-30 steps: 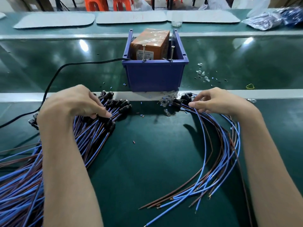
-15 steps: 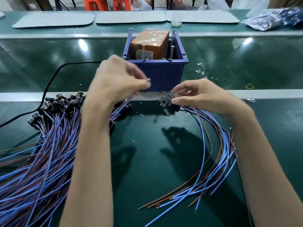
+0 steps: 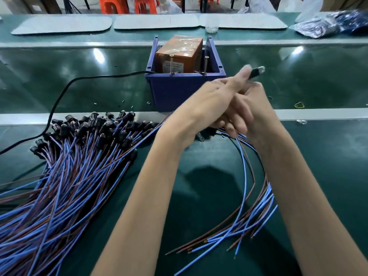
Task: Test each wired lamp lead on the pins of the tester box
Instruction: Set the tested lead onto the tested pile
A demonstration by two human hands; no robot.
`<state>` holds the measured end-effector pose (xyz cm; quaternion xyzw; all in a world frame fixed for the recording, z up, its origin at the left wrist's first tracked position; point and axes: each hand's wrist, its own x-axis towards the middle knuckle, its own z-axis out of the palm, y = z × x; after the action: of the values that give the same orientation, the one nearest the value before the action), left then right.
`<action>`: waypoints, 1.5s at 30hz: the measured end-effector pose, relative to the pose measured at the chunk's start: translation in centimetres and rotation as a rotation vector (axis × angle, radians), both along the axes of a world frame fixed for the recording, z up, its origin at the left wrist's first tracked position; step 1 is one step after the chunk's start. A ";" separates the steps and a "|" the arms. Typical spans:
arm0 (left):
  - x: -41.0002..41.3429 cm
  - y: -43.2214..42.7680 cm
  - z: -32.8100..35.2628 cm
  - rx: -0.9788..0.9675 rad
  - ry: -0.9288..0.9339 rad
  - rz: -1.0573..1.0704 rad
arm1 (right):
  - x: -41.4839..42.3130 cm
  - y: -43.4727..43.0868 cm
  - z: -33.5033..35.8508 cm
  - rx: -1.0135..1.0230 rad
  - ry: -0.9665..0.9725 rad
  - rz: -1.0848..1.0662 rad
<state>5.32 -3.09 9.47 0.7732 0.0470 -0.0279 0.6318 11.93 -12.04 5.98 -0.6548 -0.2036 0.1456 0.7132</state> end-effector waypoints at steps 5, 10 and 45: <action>0.6 1.3 -2.2 0.096 0.282 -0.017 | 1.1 -1.1 1.3 0.090 0.004 -0.123; 1.3 1.5 -1.8 -0.031 0.086 0.366 | 1.8 -2.6 2.7 0.301 0.202 -0.145; 0.8 2.3 -3.0 0.095 0.128 -0.002 | 0.3 -0.8 0.4 -0.184 0.007 0.038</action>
<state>6.11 -0.76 6.43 0.7990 0.0880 -0.0756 0.5900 12.22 -12.88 6.34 -0.7132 -0.1991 0.1795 0.6477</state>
